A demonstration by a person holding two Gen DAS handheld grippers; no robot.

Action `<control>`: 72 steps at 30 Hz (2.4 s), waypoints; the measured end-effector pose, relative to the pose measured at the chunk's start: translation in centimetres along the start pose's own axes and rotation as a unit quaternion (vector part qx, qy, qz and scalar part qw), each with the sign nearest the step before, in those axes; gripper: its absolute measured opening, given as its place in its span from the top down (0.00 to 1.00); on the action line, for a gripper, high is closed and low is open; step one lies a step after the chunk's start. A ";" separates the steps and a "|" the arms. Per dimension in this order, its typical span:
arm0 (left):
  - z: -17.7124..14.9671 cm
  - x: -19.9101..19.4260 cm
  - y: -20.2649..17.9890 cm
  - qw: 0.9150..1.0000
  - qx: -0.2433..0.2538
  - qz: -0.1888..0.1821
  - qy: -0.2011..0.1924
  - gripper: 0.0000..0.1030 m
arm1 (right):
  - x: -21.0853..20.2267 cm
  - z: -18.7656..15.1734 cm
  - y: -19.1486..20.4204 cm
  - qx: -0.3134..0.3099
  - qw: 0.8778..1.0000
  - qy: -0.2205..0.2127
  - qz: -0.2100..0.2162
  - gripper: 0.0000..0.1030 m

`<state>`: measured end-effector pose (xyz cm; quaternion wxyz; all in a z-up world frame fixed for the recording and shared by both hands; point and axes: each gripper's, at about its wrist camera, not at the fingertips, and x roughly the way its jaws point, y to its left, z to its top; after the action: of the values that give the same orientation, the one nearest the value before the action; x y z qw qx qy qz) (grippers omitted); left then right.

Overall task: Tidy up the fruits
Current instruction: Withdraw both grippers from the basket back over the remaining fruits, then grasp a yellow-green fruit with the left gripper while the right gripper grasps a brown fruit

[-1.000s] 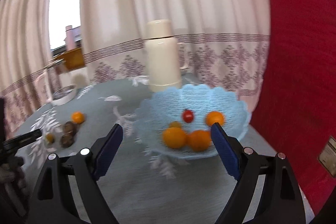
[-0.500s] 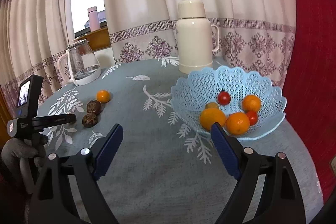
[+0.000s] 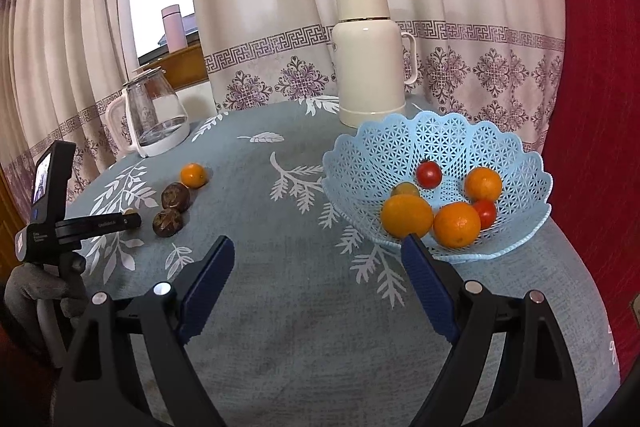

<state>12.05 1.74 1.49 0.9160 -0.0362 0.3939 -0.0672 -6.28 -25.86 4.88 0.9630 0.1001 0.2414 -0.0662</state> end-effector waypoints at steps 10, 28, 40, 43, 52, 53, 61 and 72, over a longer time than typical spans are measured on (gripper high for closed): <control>-0.3 -1.5 0.3 0.999 -0.014 0.016 -0.043 0.74 | 0.3 -0.1 0.1 -0.002 1.000 0.006 -0.007 0.17; -0.5 -3.4 1.1 0.995 -0.038 0.034 -0.089 0.74 | 4.8 2.2 7.0 -0.044 0.988 0.092 0.114 0.17; -0.4 -3.5 3.2 0.990 -0.083 0.072 -0.087 0.74 | 11.3 2.3 14.6 -0.089 0.970 0.161 0.158 0.19; -0.5 -3.5 3.5 0.989 -0.090 0.075 -0.085 0.74 | 12.4 2.4 15.8 -0.101 0.968 0.166 0.156 0.25; -0.5 -3.3 4.0 0.988 -0.101 0.085 -0.077 0.74 | 14.9 2.0 17.4 -0.124 0.963 0.192 0.143 0.45; -0.5 -3.4 4.0 0.988 -0.101 0.085 -0.078 0.74 | 15.2 2.0 17.4 -0.124 0.963 0.193 0.140 0.46; -0.6 -3.6 3.6 0.989 -0.092 0.082 -0.080 0.74 | 15.7 1.9 17.1 -0.116 0.965 0.197 0.129 0.58; -0.7 -4.4 2.9 0.990 -0.081 0.068 -0.092 0.74 | 12.9 2.1 15.9 -0.109 0.972 0.174 0.117 0.58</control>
<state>8.85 5.22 3.82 0.9450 -0.0896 0.3132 0.0311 8.76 -11.87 3.08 0.9123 0.0320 0.3978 0.0921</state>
